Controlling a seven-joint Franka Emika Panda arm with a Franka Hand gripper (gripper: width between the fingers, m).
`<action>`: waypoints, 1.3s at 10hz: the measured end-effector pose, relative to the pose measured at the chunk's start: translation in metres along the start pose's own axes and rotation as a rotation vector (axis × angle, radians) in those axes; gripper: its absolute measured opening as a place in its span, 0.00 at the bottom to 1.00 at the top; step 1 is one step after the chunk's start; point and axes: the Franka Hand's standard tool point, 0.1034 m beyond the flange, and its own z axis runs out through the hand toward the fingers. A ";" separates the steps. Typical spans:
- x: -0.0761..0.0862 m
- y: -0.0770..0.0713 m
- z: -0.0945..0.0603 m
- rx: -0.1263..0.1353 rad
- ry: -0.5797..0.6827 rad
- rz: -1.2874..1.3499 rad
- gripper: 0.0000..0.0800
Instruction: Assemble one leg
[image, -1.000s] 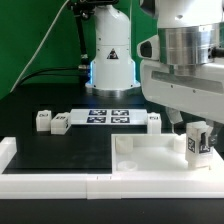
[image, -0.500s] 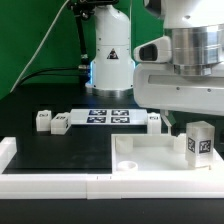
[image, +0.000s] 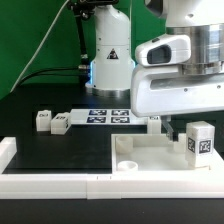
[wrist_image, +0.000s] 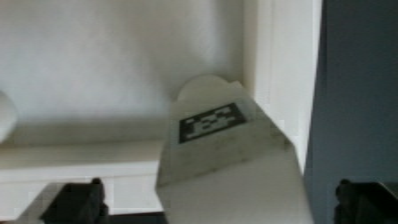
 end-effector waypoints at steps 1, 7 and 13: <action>0.000 0.002 0.000 -0.004 -0.002 -0.148 0.81; -0.001 0.005 0.001 -0.001 -0.003 -0.201 0.36; -0.003 0.006 0.003 0.016 -0.008 0.636 0.36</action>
Offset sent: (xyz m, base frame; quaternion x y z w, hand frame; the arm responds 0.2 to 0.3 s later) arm 0.0000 0.0000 0.0000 0.0000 0.0000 0.0000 1.0000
